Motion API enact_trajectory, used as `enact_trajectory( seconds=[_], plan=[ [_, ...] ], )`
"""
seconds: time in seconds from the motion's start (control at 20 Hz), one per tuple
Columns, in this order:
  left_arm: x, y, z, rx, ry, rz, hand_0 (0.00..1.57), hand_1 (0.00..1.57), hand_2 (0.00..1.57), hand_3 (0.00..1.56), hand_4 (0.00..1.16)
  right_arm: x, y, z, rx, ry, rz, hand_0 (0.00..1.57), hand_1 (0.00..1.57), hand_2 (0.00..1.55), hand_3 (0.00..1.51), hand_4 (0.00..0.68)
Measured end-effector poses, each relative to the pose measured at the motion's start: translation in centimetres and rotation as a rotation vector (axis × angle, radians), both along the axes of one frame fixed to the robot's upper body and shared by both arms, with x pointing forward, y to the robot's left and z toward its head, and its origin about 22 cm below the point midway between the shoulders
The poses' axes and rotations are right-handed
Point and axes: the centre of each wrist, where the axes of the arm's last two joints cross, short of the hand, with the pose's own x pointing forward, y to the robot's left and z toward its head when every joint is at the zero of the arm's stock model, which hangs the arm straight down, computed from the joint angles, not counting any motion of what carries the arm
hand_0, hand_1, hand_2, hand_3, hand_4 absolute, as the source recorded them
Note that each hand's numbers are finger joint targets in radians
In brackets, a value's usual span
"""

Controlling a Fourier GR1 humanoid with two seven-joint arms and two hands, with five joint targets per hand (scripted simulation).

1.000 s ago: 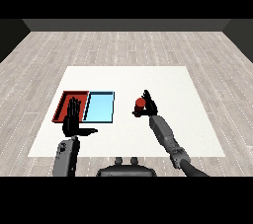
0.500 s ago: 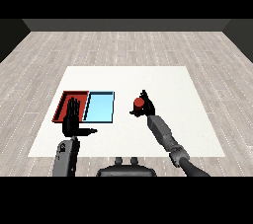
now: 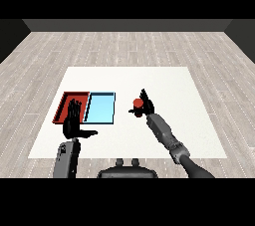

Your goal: Pick the red can and put it in the red box

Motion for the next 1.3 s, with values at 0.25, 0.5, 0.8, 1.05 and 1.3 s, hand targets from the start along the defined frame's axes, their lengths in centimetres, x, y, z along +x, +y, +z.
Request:
enact_trajectory(
  seconds=[0.25,0.5,0.8,1.05,1.3],
  plan=[
    [0.5,-0.7,0.0,0.004,-0.004,0.008,0.0,0.0,0.0,0.0,0.0,0.0,0.2,-0.2,-0.089,0.004,-0.053,1.53,1.53,1.48,1.43,0.573],
    [0.2,0.0,-0.2,0.004,-0.007,0.011,0.0,0.0,0.0,0.0,0.0,0.3,0.5,0.0,-0.17,0.017,-0.076,1.54,1.54,1.47,1.42,0.575],
    [-0.1,-0.5,-0.4,0.004,-0.002,0.004,0.0,0.0,0.0,0.0,0.0,0.4,1.2,0.3,-0.223,0.025,-0.065,1.53,1.53,1.47,1.41,0.546],
    [-0.3,-0.5,-0.2,0.005,-0.003,0.011,0.0,0.0,0.0,0.0,0.0,0.2,1.6,0.4,-0.243,0.024,-0.075,1.55,1.55,1.47,1.41,0.558],
    [0.1,-0.6,-0.3,0.001,-0.002,0.004,0.0,0.0,0.0,0.0,0.0,0.6,1.8,1.0,-0.244,-0.027,-0.098,1.54,1.54,1.47,1.38,0.586]
  ],
)
